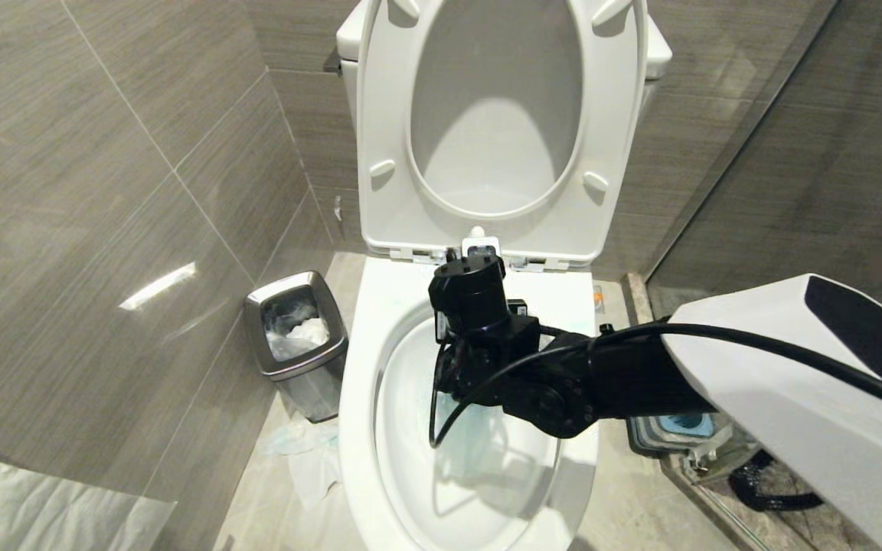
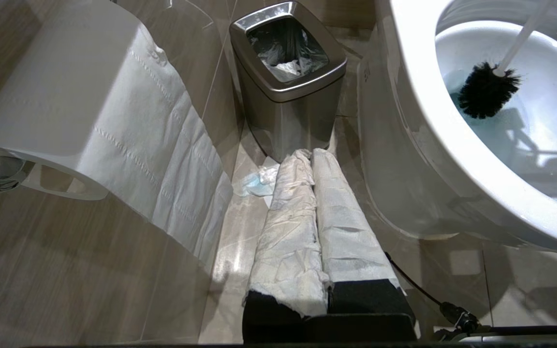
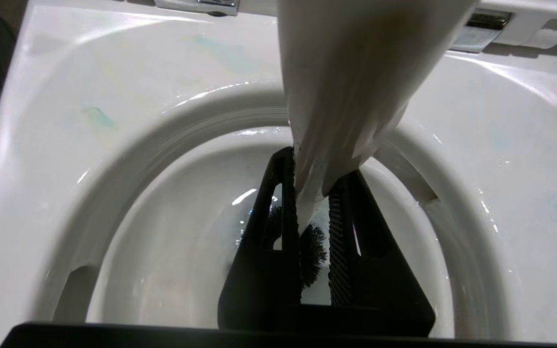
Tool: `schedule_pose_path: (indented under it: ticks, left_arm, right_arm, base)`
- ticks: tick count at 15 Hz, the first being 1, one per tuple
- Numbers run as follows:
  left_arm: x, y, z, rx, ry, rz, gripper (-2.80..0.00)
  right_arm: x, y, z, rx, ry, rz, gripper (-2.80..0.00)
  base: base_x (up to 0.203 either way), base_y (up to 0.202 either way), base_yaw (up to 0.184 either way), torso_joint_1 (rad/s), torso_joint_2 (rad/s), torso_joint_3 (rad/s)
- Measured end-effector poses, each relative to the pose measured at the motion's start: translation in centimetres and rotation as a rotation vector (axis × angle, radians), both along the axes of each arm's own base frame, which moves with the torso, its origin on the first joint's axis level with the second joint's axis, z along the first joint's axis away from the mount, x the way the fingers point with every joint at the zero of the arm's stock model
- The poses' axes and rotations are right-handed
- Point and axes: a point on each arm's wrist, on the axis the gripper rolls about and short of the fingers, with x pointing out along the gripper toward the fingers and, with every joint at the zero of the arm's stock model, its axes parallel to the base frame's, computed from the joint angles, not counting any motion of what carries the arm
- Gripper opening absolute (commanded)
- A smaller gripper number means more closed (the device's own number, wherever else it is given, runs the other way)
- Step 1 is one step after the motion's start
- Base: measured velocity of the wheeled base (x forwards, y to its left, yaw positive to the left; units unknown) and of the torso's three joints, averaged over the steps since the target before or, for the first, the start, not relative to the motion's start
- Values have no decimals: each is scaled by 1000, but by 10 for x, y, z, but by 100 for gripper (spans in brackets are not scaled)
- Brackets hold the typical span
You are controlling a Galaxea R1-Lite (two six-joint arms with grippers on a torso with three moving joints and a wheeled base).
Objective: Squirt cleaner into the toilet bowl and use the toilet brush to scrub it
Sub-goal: Scrub the toilet bowl
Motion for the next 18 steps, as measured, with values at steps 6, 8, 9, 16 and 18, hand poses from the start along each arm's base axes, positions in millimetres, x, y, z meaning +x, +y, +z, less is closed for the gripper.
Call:
schedule_pose_path:
  ticks: [6, 8, 9, 16, 18]
  left_arm:
    - [0, 0, 0, 0, 0, 0, -280]
    - [0, 0, 0, 0, 1, 0, -280]
    - [0, 0, 0, 0, 1, 0, -280]
    - [0, 0, 0, 0, 0, 0, -280]
    - [0, 0, 0, 0, 1, 1, -280]
  right_arm:
    - [16, 10, -38, -10, 36, -20, -280]
    - [17, 11, -40, -13, 38, -21, -280]
    - [16, 10, -37, -13, 36, -20, -280]
    - [-5, -11, 19, 6, -18, -10, -280]
    - [-18, -21, 41, 23, -37, -3, -280]
  base:
    - [0, 0, 0, 0, 0, 0]
    - [0, 0, 0, 0, 0, 0]
    - [0, 0, 0, 0, 0, 0]
    - [0, 0, 0, 0, 0, 0]
    - [0, 0, 0, 0, 0, 0]
